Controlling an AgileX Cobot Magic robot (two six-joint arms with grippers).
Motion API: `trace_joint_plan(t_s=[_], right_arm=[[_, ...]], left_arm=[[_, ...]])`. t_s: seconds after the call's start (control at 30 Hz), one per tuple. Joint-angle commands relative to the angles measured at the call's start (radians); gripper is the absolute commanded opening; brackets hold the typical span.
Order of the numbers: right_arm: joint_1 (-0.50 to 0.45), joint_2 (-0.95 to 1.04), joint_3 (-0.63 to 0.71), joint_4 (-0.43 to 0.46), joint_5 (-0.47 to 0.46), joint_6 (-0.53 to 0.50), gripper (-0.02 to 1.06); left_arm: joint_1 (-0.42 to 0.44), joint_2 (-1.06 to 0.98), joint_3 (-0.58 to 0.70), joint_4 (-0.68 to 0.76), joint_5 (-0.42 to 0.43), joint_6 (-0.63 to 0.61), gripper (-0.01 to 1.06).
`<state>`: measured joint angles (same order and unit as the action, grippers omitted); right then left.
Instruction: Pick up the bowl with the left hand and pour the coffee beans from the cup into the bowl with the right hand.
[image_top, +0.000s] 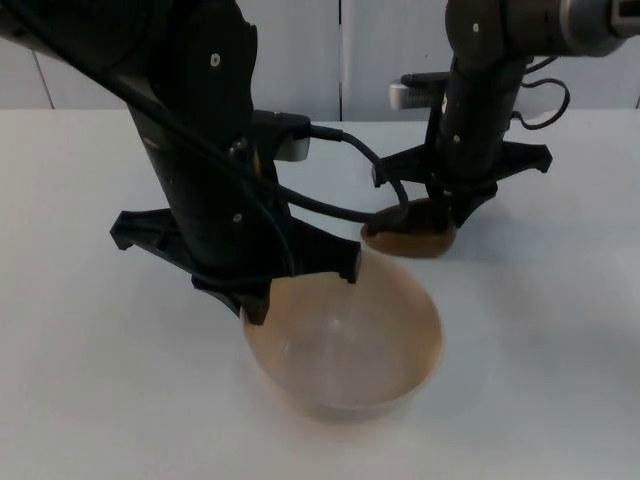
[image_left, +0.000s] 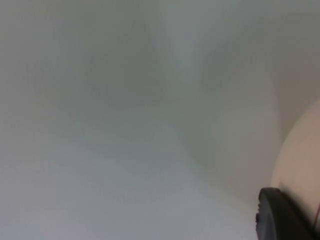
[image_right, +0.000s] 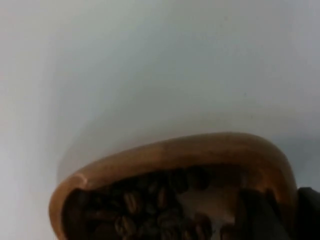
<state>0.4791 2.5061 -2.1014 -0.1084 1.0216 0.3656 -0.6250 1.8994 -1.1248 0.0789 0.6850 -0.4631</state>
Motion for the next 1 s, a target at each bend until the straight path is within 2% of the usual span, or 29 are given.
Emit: trace_joint_plan(t_s=[0.0, 0.23, 0.6, 0.97], right_arm=[[0.004, -0.030, 0.003, -0.021, 0.019, -0.029, 0.00], [0.004, -0.105, 0.003, -0.048, 0.098, -0.097, 0.00], [0.004, -0.231, 0.003, -0.044, 0.130, -0.161, 0.00], [0.004, -0.363, 0.003, 0.007, 0.199, -0.243, 0.00]], left_arm=[[-0.003, 0.000, 0.004, -0.011, -0.016, -0.006, 0.00], [-0.003, 0.000, 0.004, -0.011, -0.018, -0.006, 0.00], [-0.003, 0.000, 0.004, -0.008, -0.016, -0.006, 0.00], [-0.003, 0.000, 0.004, 0.001, -0.010, -0.006, 0.00]])
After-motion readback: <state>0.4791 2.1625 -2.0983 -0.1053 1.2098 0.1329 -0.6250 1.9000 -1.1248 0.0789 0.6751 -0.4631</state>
